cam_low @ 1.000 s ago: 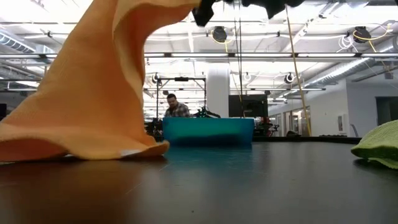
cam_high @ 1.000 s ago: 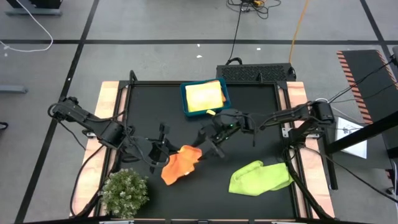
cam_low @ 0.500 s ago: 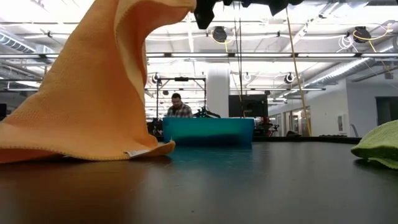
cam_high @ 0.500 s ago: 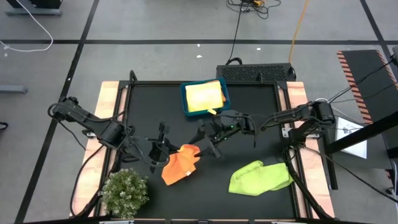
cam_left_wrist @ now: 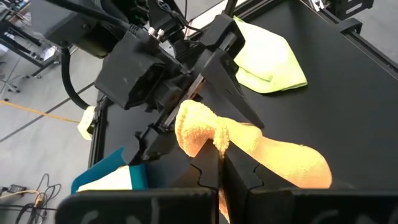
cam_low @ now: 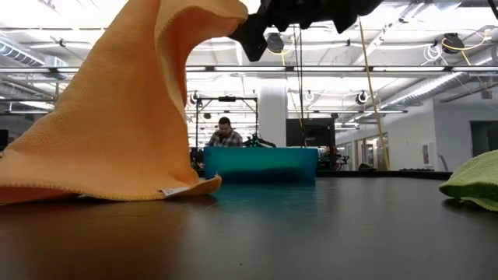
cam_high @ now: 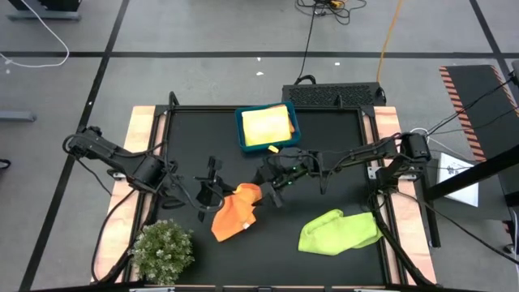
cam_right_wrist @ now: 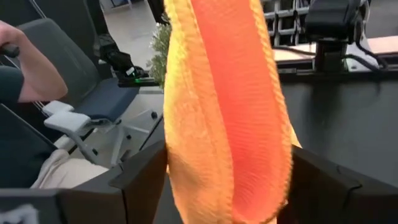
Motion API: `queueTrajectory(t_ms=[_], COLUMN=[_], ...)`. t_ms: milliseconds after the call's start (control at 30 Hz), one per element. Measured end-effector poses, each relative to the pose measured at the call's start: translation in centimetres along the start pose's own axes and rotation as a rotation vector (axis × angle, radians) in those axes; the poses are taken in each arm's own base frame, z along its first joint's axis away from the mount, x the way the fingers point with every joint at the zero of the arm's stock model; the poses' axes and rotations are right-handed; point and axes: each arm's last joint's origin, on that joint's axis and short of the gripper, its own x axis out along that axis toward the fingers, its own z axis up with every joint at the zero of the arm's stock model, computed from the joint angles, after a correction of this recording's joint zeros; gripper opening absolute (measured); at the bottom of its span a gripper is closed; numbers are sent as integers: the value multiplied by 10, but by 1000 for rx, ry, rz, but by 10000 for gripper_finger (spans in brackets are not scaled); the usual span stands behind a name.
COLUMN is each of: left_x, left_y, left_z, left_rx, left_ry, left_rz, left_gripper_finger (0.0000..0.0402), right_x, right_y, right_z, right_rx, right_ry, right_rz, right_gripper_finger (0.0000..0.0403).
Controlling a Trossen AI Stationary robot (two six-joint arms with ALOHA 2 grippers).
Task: Fold microfiber towels
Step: Fold the orange microfiber towel
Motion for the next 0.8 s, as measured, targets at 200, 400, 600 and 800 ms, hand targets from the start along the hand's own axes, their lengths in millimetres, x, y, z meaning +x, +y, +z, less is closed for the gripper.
queueTrajectory(t_ms=[200, 400, 600, 800], left_x=[0, 0, 0, 0], left_y=[0, -1, -1, 0], left_z=[-1, -3, -3, -4], left_rx=[-4, -18, -19, -25], left_ry=[7, 30, 32, 45], left_rz=[-3, -8, -8, 39], left_gripper_finger=[6, 3, 4, 8], right_x=[-4, -12, -14, -15], right_y=[2, 6, 8, 7], right_z=[2, 4, 1, -5], right_rx=[-19, -42, -39, -11], right_ry=[13, 45, 87, 146], right_rz=[0, -3, 45, 40], right_gripper_finger=[242, 161, 72, 7])
